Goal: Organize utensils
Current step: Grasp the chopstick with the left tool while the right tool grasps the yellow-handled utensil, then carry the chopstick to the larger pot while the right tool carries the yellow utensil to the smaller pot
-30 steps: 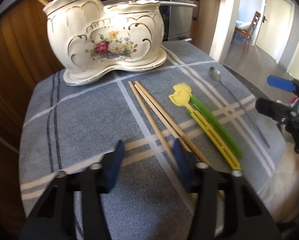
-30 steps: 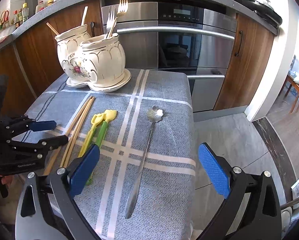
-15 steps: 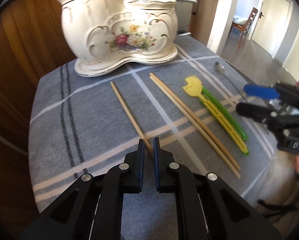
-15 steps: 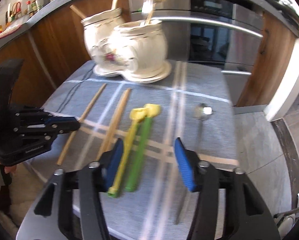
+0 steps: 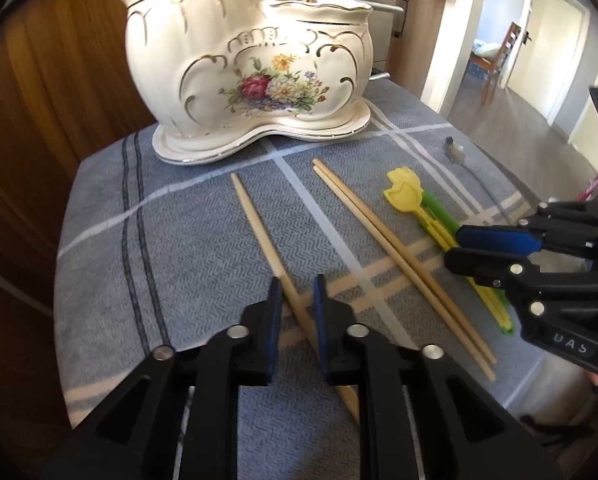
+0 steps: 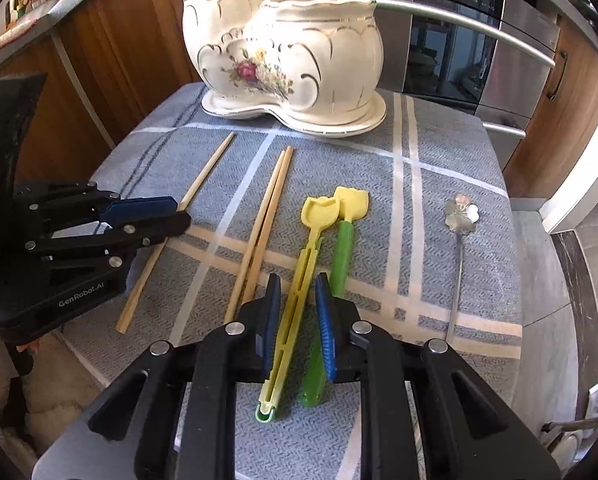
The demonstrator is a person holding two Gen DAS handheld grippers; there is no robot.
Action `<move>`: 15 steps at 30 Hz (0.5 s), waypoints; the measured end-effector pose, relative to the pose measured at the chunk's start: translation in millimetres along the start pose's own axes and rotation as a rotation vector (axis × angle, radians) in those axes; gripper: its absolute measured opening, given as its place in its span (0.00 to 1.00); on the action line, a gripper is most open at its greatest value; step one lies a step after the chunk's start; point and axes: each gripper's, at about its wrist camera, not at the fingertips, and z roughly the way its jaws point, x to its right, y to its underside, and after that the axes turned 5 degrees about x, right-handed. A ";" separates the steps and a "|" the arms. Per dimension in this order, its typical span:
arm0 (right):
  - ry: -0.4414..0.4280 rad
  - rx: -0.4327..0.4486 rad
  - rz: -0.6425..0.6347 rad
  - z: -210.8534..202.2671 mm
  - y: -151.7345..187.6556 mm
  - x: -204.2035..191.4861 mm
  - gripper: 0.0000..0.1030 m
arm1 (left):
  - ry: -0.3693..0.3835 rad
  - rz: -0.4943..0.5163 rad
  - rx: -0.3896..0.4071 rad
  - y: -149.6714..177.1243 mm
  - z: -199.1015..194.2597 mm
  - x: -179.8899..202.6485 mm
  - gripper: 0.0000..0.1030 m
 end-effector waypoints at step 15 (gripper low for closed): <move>-0.007 0.076 0.014 -7.8 -4.3 2.2 0.10 | 0.025 0.045 -0.061 0.6 -2.6 -1.1 0.15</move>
